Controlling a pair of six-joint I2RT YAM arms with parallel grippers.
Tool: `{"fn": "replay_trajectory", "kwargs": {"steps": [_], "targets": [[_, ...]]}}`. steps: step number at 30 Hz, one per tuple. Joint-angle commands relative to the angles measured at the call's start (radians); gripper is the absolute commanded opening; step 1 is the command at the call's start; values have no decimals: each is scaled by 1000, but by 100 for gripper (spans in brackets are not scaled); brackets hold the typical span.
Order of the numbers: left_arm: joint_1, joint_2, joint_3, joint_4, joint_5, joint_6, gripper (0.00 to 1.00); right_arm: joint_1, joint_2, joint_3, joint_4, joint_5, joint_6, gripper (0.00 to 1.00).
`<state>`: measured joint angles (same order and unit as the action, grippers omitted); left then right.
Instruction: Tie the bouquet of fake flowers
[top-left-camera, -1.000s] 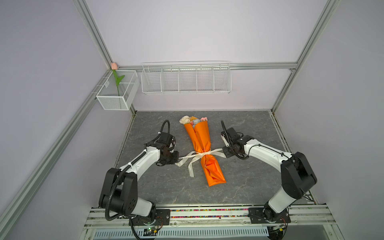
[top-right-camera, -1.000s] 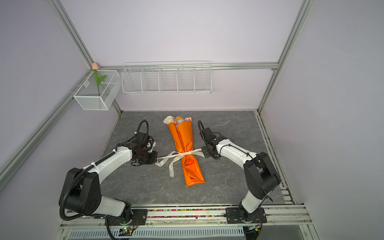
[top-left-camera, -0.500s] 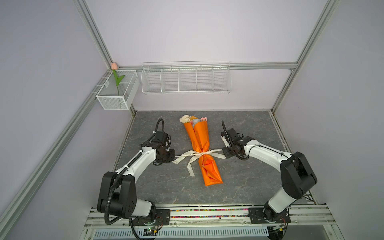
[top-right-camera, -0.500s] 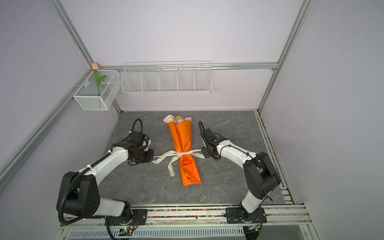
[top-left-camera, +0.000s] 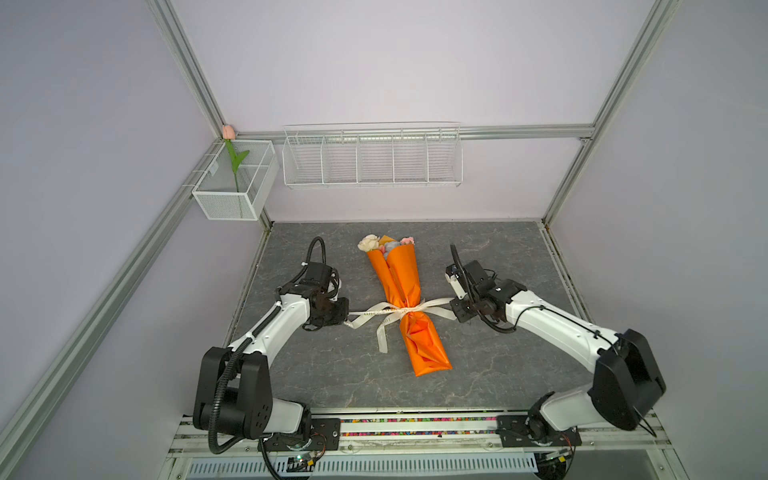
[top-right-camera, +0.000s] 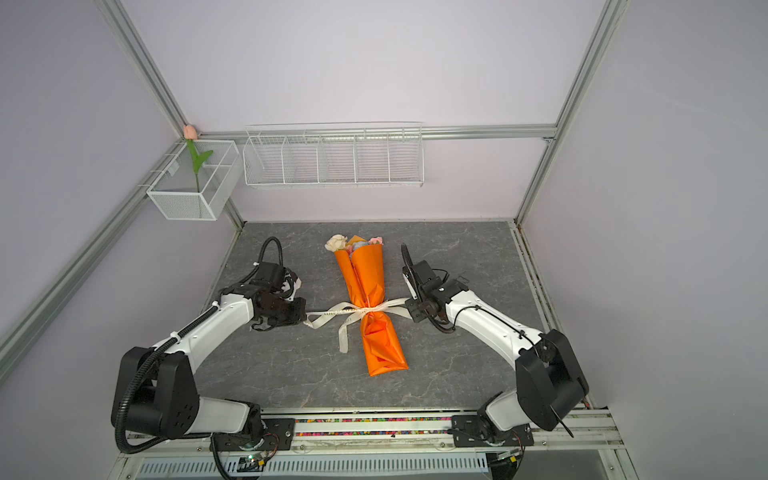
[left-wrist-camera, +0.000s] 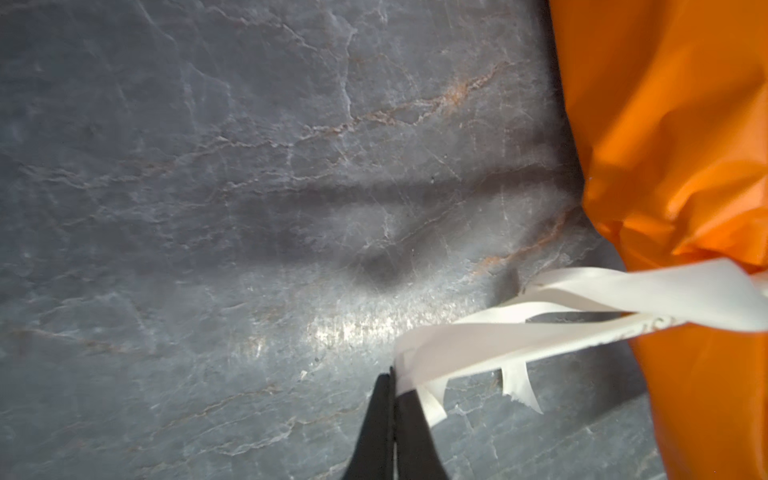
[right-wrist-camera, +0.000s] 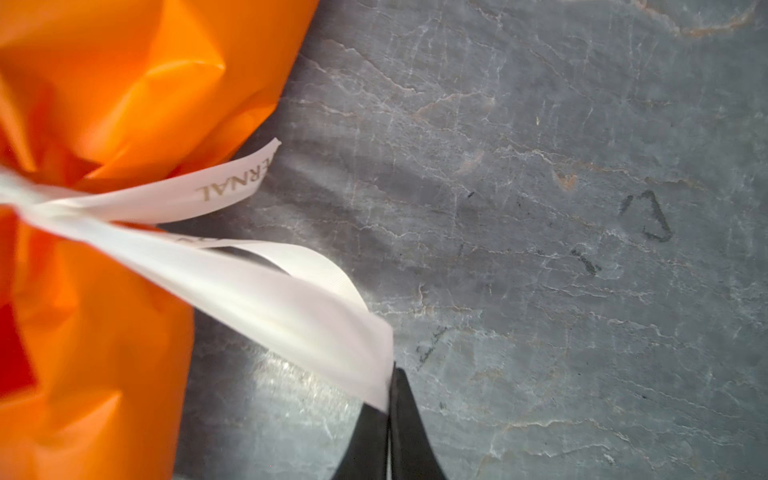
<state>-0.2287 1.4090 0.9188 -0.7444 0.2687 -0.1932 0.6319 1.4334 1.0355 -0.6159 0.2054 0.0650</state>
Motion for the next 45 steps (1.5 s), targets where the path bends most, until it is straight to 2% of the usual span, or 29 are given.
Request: {"fn": "replay_trajectory", "kwargs": {"steps": [1, 3, 4, 5, 7, 8, 9, 11, 14, 16, 17, 19, 22, 26, 27, 28, 31, 33, 34, 35, 36, 37, 39, 40, 41, 42, 43, 44, 45], "targets": [[14, -43, 13, -40, 38, 14, 38, 41, -37, -24, -52, -81, -42, 32], [15, -109, 27, -37, 20, -2, 42, 31, -73, -8, -36, -79, -31, 44], [15, -149, 38, -38, -3, -12, 51, 15, -102, -2, -27, -34, -20, 68], [15, -184, 49, -39, -34, -17, 56, -10, -128, 4, -17, 10, -4, 79], [15, -250, 55, -20, -163, -61, 64, -122, -175, 12, 17, 85, 22, 87], [17, -275, 48, 7, -217, -63, 71, -181, -187, 9, 38, 130, 42, 91], [17, -297, 43, 29, -282, -67, 81, -256, -191, -5, 80, 148, 52, 91], [20, -312, 50, 54, -396, -80, 87, -370, -186, -27, 140, 228, 85, 91], [28, -304, 46, 113, -442, -78, 100, -485, -162, -101, 322, 324, 36, 93], [33, -285, -8, 233, -491, -57, 99, -531, -128, -204, 509, 357, -24, 92], [37, -273, -22, 272, -524, -51, 99, -554, -118, -218, 534, 343, -24, 93], [52, -244, -87, 419, -632, -62, 99, -627, -100, -269, 618, 162, -31, 92], [120, -175, -140, 541, -688, -102, 99, -682, -61, -368, 825, 29, -56, 92], [122, -102, -226, 704, -835, 71, 100, -681, 38, -413, 959, -34, -123, 89], [123, -92, -275, 796, -842, 125, 100, -682, 64, -438, 1033, -37, -129, 88], [124, -78, -325, 908, -828, 168, 100, -681, 55, -423, 977, -59, -129, 87], [125, -48, -427, 1164, -801, 241, 100, -685, -16, -519, 1088, -203, -176, 85], [125, -66, -440, 1198, -722, 190, 100, -683, -86, -617, 1217, -296, -141, 89], [126, -76, -464, 1254, -647, 162, 100, -671, -89, -662, 1323, -323, -113, 93], [126, -85, -485, 1294, -566, 176, 100, -645, -79, -663, 1338, -319, -143, 92], [126, -90, -500, 1322, -495, 208, 100, -606, -69, -635, 1288, -258, -183, 88], [125, -83, -508, 1364, -478, 188, 100, -587, -30, -630, 1329, -225, -201, 88], [125, -46, -512, 1430, -434, 243, 100, -604, 24, -610, 1347, -192, -157, 89], [126, -28, -527, 1469, -427, 251, 100, -638, 38, -638, 1401, -227, -131, 89], [127, 5, -536, 1515, -475, 223, 100, -649, 75, -685, 1529, -245, -124, 88], [130, 55, -561, 1606, -487, 213, 99, -638, 128, -740, 1694, -220, -132, 88], [131, 121, -593, 1736, -462, 229, 99, -619, 130, -755, 1735, -152, -135, 88], [132, 168, -612, 1856, -466, 247, 99, -599, 98, -730, 1634, -71, -129, 88], [131, 125, -598, 1757, -489, 225, 99, -580, 84, -682, 1516, 45, -99, 88]]}}
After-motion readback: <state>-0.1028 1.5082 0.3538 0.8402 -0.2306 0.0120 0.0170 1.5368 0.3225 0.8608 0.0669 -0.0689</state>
